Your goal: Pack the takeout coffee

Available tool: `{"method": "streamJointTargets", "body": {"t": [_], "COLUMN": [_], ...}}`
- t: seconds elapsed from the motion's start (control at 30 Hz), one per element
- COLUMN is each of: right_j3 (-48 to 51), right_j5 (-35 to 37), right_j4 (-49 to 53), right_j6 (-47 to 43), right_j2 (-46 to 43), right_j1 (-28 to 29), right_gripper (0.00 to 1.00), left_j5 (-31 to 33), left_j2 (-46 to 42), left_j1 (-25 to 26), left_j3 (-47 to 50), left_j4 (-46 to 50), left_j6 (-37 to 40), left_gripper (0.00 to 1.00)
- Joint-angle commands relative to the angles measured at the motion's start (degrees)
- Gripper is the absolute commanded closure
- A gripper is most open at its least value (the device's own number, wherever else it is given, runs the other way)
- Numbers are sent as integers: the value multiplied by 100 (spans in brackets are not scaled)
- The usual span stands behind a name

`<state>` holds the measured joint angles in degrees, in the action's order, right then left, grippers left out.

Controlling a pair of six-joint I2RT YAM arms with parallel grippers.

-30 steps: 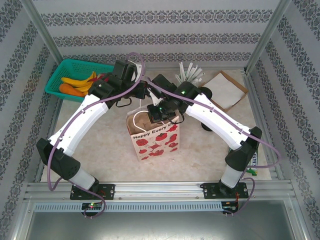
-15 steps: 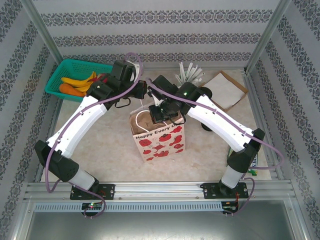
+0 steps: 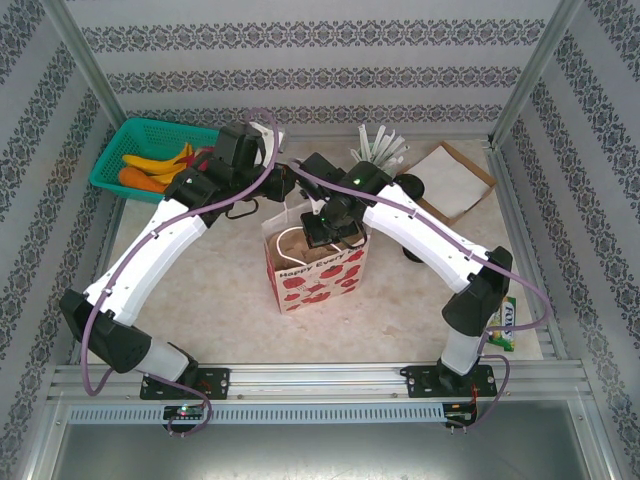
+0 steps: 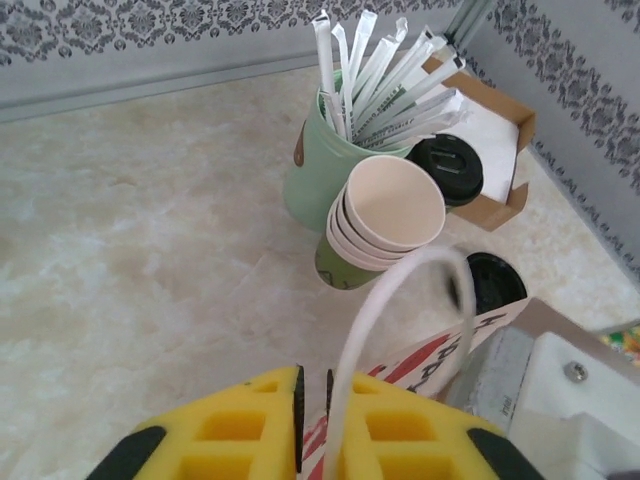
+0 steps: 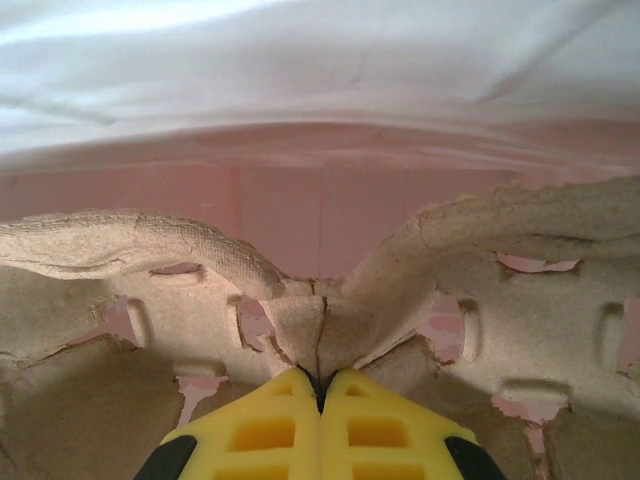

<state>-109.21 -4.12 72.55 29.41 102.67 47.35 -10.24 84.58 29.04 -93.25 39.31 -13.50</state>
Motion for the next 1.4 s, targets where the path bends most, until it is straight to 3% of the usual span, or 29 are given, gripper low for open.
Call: {"method": "streamJointTargets", "body": {"t": [0.0, 0.07, 0.13, 0.2, 0.37, 0.43, 0.93, 1.17, 1.3, 1.37], "right_j3": [48, 86, 135, 172, 190, 181, 172, 155, 177, 215], "right_j5": [-87, -165, -194, -207, -256, -265, -278, -291, -274, -414], "right_j4": [9, -76, -148, -182, -233, -236, -288, -396, -385, -410], "right_j6": [13, 20, 15, 16, 7, 4, 62, 118, 164, 269], "right_j2": [-60, -122, -181, -219, -231, -215, -283, -327, -336, -352], "right_j1": [-38, -68, -99, -120, -147, -147, -147, -147, -156, -203], "right_gripper": [100, 100, 100, 100, 100, 100, 100, 100, 100, 100], "left_j5": [121, 62, 46, -175, -1606, -1871, -2027, -1934, -1932, -2082], "left_j2": [-330, -739, -1216, -1596, -2182, -2244, -1477, -1339, -1430, -1562], "left_j1": [-88, -160, -199, -194, -187, -157, 20, 187, 199, 202], "left_j3": [-59, 266, 604, 894, 1486, 1635, 1556, 1532, 1592, 1687], "left_j4": [217, 170, 185, 255, 501, 543, 670, 664, 623, 578], "left_j6": [250, 310, 383, 491, 595, 560, 774, 905, 1051, 1163], "left_gripper": [64, 50, 42, 42, 40, 40, 39, 49, 76, 85]}}
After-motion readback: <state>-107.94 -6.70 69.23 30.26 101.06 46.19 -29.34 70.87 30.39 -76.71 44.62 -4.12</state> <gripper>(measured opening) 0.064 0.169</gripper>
